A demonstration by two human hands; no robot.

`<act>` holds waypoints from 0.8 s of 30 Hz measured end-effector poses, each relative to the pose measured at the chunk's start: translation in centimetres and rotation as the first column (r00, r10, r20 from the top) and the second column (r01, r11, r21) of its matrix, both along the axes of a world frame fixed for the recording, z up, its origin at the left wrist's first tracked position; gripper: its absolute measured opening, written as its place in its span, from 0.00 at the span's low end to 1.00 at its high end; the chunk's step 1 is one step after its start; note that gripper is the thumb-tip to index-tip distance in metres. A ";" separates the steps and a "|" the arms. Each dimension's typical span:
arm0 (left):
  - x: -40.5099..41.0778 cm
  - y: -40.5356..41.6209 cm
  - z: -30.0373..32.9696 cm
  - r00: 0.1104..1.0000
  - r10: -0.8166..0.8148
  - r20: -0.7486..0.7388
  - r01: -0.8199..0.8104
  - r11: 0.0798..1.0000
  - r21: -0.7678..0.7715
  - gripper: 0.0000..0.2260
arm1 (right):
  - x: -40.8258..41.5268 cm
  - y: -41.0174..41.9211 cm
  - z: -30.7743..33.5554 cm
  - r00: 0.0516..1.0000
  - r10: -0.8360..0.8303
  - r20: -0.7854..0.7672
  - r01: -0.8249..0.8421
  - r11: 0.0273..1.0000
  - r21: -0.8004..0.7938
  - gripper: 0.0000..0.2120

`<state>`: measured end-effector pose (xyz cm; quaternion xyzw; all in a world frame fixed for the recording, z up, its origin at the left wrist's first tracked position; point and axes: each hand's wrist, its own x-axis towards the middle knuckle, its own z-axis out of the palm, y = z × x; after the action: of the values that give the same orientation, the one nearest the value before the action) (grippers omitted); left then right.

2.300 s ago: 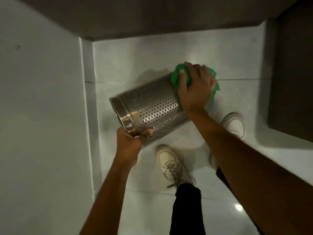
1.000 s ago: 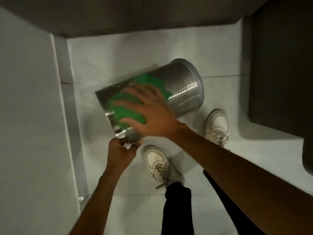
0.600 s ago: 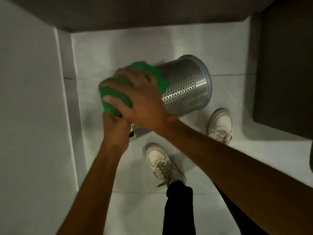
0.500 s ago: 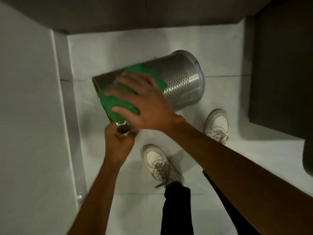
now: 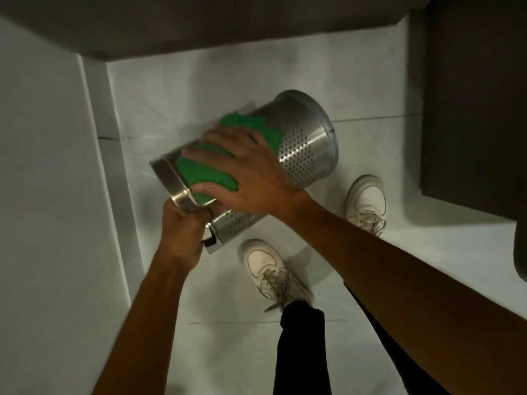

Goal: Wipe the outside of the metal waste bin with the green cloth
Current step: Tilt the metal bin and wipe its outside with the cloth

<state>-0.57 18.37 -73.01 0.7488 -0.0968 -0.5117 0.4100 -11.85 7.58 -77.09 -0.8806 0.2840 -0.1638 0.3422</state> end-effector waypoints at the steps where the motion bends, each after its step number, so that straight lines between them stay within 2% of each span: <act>1: -0.1 0.3 0.1 0.999 -0.041 0.009 0.041 0.999 -0.001 0.16 | -1.4 -1.2 -0.7 0.988 -0.152 0.004 0.152 0.988 -0.001 0.22; 2: -0.4 0.6 0.0 0.995 -0.093 0.029 0.093 0.996 -0.001 0.17 | -3.2 -2.8 -1.5 0.928 -0.368 -0.053 0.368 0.930 -0.009 0.20; 3: -0.4 0.9 -0.1 0.984 -0.162 0.070 0.162 0.987 0.005 0.18 | -4.5 -4.0 -2.1 0.808 -0.566 -0.164 0.572 0.820 -0.012 0.19; 4: -0.5 1.2 -0.4 0.962 -0.243 0.122 0.242 0.970 0.025 0.19 | -5.7 -4.8 -2.4 0.659 -0.684 -0.314 0.721 0.693 0.004 0.20; 5: -0.7 1.6 -0.8 0.931 -0.322 0.171 0.317 0.947 0.056 0.19 | -6.1 -5.3 -2.5 0.549 -0.722 -0.421 0.798 0.603 0.006 0.21; 6: -1.0 1.9 -1.4 0.894 -0.393 0.213 0.382 0.919 0.093 0.20 | -5.9 -5.5 -2.2 0.545 -0.709 -0.448 0.799 0.601 0.020 0.21; 7: -1.5 2.5 -1.8 0.858 -0.456 0.238 0.437 0.890 0.130 0.20 | -5.5 -5.1 -1.7 0.622 -0.672 -0.403 0.753 0.655 0.069 0.20; 9: -2.0 4.2 -2.2 0.813 -0.506 0.287 0.479 0.862 0.165 0.20 | -3.8 -3.6 0.2 0.824 -0.550 -0.134 0.566 0.810 0.155 0.20; 11: -1.9 6.5 -2.7 0.762 -0.519 0.387 0.481 0.854 0.199 0.19 | -1.4 -0.2 1.5 0.925 -0.361 0.121 0.353 0.932 0.079 0.22; 12: -1.7 7.5 -3.1 0.715 -0.539 0.444 0.486 0.841 0.237 0.17 | -0.7 1.9 1.8 0.958 -0.235 0.164 0.233 0.972 0.032 0.25; 13: -1.5 8.4 -3.2 0.687 -0.552 0.473 0.479 0.833 0.276 0.15 | -0.8 3.5 1.5 0.984 -0.108 0.144 0.110 0.994 -0.008 0.27; 14: -1.1 8.9 -3.2 0.705 -0.548 0.450 0.454 0.837 0.307 0.15 | -1.7 4.3 0.7 0.996 -0.033 0.078 0.036 0.999 -0.034 0.28; 15: -0.6 9.2 -3.0 0.766 -0.527 0.367 0.432 0.846 0.314 0.16 | -3.2 4.6 -0.4 0.999 -0.047 -0.006 0.046 0.999 -0.025 0.28; 16: 0.0 9.0 -2.6 0.843 -0.477 0.250 0.407 0.868 0.283 0.18 | -5.0 4.3 -1.6 0.983 -0.146 -0.109 0.147 0.989 0.003 0.27; 18: 1.8 8.0 -1.6 0.953 -0.299 0.047 0.290 0.947 0.139 0.19 | -8.0 3.4 -3.4 0.847 -0.436 -0.303 0.450 0.893 -0.024 0.25; 20: 2.9 6.3 -0.8 0.984 -0.160 -0.080 0.164 0.986 0.040 0.16 | -9.2 2.4 -4.5 0.712 -0.600 -0.364 0.618 0.782 -0.078 0.23; 22: 3.1 4.5 -0.4 0.987 -0.137 -0.087 0.141 0.989 0.040 0.14 | -8.3 1.6 -4.4 0.656 -0.649 -0.385 0.685 0.726 -0.055 0.20; 24: 2.6 2.9 -0.3 0.986 -0.165 -0.006 0.165 0.986 0.030 0.14 | -6.7 0.8 -3.6 0.645 -0.654 -0.395 0.716 0.698 0.012 0.19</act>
<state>2.08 21.26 -73.36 0.7436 -0.1499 -0.5464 0.3549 -18.52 8.43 -80.73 -0.6889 0.6670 -0.0923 0.2684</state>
